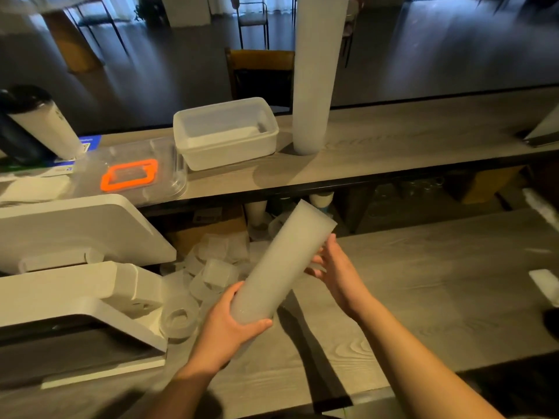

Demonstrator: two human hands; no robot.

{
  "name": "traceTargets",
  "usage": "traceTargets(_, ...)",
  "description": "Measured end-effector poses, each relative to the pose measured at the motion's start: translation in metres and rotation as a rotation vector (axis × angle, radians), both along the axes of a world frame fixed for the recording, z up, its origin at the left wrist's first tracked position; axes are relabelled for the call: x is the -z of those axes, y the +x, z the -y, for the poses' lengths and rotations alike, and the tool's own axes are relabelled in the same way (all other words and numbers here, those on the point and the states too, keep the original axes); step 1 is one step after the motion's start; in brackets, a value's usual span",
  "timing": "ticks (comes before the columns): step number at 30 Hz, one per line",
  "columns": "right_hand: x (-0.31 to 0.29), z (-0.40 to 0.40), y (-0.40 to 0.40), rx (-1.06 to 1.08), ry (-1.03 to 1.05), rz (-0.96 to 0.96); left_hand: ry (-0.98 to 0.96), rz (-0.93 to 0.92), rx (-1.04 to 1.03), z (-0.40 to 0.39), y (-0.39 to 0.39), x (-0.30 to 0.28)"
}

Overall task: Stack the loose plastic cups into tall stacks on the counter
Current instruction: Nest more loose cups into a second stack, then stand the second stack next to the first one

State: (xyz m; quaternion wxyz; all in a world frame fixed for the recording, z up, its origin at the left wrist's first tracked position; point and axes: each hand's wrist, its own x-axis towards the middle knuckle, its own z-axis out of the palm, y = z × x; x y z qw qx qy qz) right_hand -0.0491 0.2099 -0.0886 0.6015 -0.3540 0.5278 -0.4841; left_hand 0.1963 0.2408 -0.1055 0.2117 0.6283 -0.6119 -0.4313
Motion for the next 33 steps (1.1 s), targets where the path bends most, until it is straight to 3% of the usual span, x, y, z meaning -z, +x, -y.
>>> traceTargets(3,0.0,-0.008,-0.002,-0.13,-0.006,-0.032,-0.039,-0.039,-0.019,0.014,-0.023,-0.008)
traceTargets(7,-0.022,-0.002,-0.024,-0.148,-0.061,-0.037,-0.059,-0.135,0.088,0.04,-0.052,-0.026)
traceTargets(12,-0.072,0.02,-0.067,-0.085,-0.198,-0.066,-0.131,-0.24,0.228,0.083,-0.101,-0.069)
traceTargets(20,-0.152,0.08,-0.132,0.083,-0.387,-0.35,-0.215,-0.324,0.233,0.158,-0.181,-0.148)
traceTargets(26,-0.164,0.123,-0.163,-0.079,-0.347,-0.429,-0.213,-0.307,0.209,0.196,-0.221,-0.168)
traceTargets(33,-0.156,0.161,-0.183,-0.034,-0.418,-0.436,-0.24,-0.281,0.223,0.226,-0.24,-0.177)
